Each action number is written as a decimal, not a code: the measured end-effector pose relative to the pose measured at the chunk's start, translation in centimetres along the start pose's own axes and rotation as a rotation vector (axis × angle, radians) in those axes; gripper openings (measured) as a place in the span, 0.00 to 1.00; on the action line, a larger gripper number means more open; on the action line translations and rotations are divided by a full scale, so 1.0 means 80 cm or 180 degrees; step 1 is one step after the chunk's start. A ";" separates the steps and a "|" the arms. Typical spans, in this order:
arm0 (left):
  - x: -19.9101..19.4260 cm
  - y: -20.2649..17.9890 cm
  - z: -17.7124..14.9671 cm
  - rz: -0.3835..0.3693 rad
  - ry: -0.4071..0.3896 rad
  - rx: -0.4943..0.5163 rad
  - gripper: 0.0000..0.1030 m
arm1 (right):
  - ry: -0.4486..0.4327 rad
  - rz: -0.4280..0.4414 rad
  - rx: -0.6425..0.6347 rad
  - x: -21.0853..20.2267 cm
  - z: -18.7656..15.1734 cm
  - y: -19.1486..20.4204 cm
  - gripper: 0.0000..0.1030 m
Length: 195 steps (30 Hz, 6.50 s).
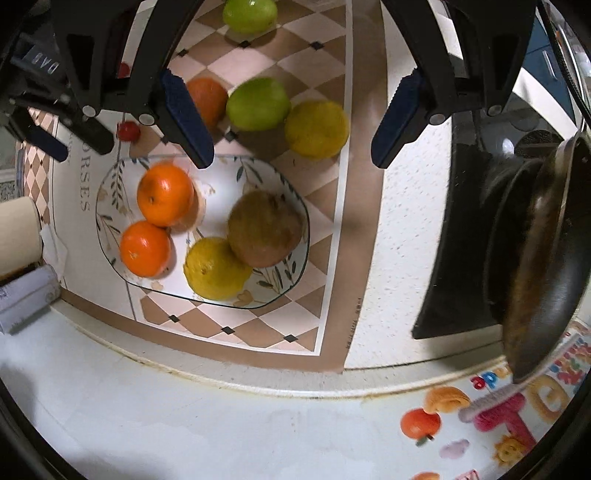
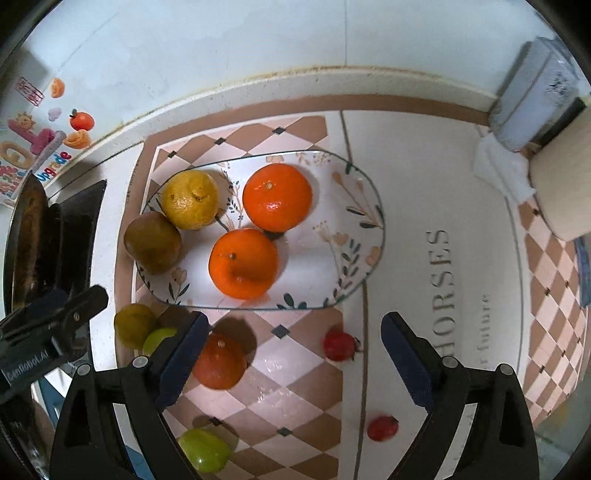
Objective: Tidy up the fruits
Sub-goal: 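Lift both tools away from the plate, then grasp a yellow citrus with the left tool while the right tool grasps a dark orange, then place the yellow citrus on the plate with the left tool while the right tool places the dark orange, then lift both tools away from the plate, then reach the right tool toward a green apple on the runner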
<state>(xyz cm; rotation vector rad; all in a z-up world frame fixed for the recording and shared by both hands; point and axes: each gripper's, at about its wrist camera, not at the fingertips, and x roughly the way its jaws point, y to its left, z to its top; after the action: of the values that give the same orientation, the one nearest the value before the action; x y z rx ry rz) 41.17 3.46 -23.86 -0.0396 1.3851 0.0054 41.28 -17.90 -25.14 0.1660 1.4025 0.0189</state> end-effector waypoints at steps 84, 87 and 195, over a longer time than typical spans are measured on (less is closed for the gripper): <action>0.101 0.038 -0.053 -0.0282 0.0644 -0.0620 0.56 | 0.0562 0.0768 -0.0084 0.118 -0.074 0.049 0.56; 0.086 0.041 -0.081 -0.0194 0.0600 -0.0491 0.56 | 0.0595 0.0650 -0.0172 0.109 -0.084 0.044 0.56; -0.219 -0.034 -0.166 0.0027 -0.1452 0.0216 0.89 | -0.1289 -0.0096 -0.0067 -0.251 -0.179 -0.007 0.93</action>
<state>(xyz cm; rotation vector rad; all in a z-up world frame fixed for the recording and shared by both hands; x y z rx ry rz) 24.95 0.64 -8.99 0.0235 0.9285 -0.0242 23.78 -19.21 -7.83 0.1229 1.0002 -0.0241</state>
